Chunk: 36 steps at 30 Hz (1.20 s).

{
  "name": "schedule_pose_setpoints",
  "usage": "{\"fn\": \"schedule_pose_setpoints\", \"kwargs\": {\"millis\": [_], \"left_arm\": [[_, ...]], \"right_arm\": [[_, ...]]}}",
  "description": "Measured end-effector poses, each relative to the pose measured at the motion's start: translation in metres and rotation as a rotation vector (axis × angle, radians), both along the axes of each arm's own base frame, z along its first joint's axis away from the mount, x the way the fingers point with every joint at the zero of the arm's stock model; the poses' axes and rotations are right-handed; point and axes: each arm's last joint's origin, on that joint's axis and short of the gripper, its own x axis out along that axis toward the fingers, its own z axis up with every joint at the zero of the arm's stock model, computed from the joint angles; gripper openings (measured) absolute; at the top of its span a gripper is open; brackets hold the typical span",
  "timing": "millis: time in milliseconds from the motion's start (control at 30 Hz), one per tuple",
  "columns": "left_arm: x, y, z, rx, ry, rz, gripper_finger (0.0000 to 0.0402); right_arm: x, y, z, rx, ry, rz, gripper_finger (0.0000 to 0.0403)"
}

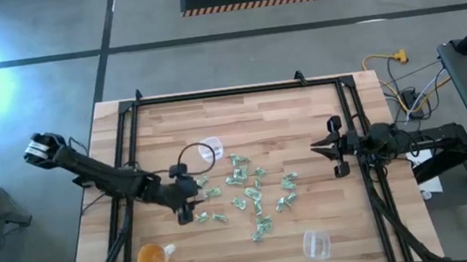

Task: Pick and place Stevia / Truvia into bins
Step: Put the stevia packet into the top transparent container

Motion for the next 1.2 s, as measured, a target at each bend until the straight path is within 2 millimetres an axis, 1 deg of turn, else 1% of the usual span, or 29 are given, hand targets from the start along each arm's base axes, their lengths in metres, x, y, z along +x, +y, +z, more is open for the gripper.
{"fn": "schedule_pose_setpoints", "kwargs": {"millis": [133, 300, 400, 500, 633, 733, 967, 1200], "left_arm": [[0.009, -0.017, -0.001, 0.001, 0.005, -0.001, 0.0187], [0.022, -0.031, -0.009, 0.012, 0.053, -0.012, 0.0187], [0.028, -0.037, -0.016, 0.004, 0.134, -0.022, 0.0187], [0.034, -0.041, -0.015, -0.015, 0.195, -0.018, 0.0187], [0.039, -0.046, -0.012, -0.050, 0.258, -0.018, 0.0187], [0.040, -0.050, -0.014, -0.062, 0.294, -0.011, 0.0187], [0.036, -0.050, -0.028, -0.099, 0.371, 0.030, 0.0187], [0.035, -0.051, -0.029, -0.104, 0.377, 0.025, 0.0187]], "right_arm": [[0.000, 0.000, 0.000, 0.000, -0.001, 0.001, 0.0047], [0.000, 0.000, -0.001, -0.001, 0.013, 0.003, 0.0070], [0.000, 0.000, -0.001, -0.018, 0.014, 0.001, 0.0086], [0.000, 0.000, -0.001, -0.050, 0.016, -0.002, 0.0099], [0.000, 0.000, -0.001, -0.049, 0.016, -0.003, 0.0111], [0.000, 0.000, -0.002, -0.038, 0.020, 0.009, 0.0116], [0.000, 0.001, -0.002, -0.039, 0.023, 0.044, 0.0115], [0.000, 0.001, -0.002, -0.033, 0.022, 0.046, 0.0105]]}}
